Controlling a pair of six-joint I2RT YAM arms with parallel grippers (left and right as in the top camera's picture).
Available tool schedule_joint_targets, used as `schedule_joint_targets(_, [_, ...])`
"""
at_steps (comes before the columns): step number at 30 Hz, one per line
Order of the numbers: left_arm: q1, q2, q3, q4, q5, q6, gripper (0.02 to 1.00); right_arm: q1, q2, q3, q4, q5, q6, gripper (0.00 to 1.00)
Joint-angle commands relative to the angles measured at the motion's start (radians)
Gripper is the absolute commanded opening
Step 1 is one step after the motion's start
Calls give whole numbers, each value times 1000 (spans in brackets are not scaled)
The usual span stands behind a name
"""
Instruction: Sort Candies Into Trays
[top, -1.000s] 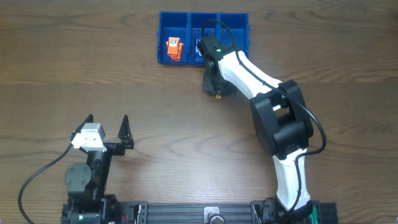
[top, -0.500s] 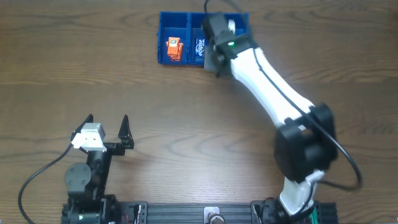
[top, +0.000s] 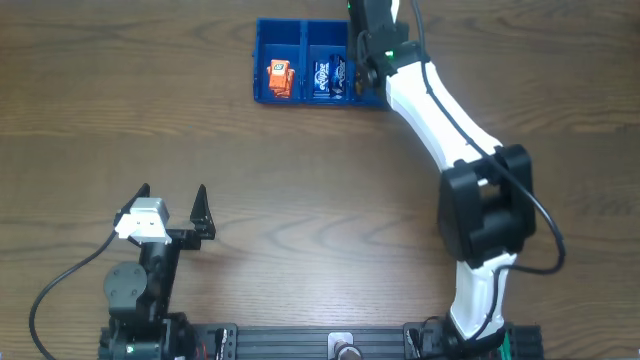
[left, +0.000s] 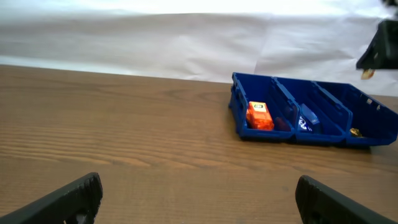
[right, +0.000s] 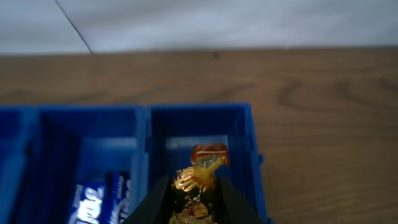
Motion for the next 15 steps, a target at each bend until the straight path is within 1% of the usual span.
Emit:
schedule_joint_targets(1, [3, -6, -21, -32, 21, 15, 998, -4, 14, -3, 6, 19, -14, 38])
schedule_joint_targets(2, [3, -6, -21, -32, 21, 15, 998, -4, 14, -3, 6, 20, -14, 91])
schedule_joint_targets(3, [3, -6, -21, -32, 21, 15, 998, -4, 14, -3, 6, 20, -14, 220])
schedule_joint_targets(4, [3, -6, -21, -32, 21, 15, 998, -4, 14, -3, 5, 19, -15, 424])
schedule_joint_targets(5, [3, -6, -21, -32, 21, 15, 998, -4, 14, -3, 1, 17, -15, 687])
schedule_joint_targets(6, [3, -6, -21, -32, 21, 15, 998, -4, 14, -3, 1, 17, -15, 882])
schedule_joint_targets(7, [3, -6, -21, -32, 21, 15, 998, -4, 14, -3, 2, 17, -15, 1000])
schedule_joint_targets(15, [3, -6, -21, -32, 21, 15, 998, -4, 6, -3, -3, 18, -16, 1000])
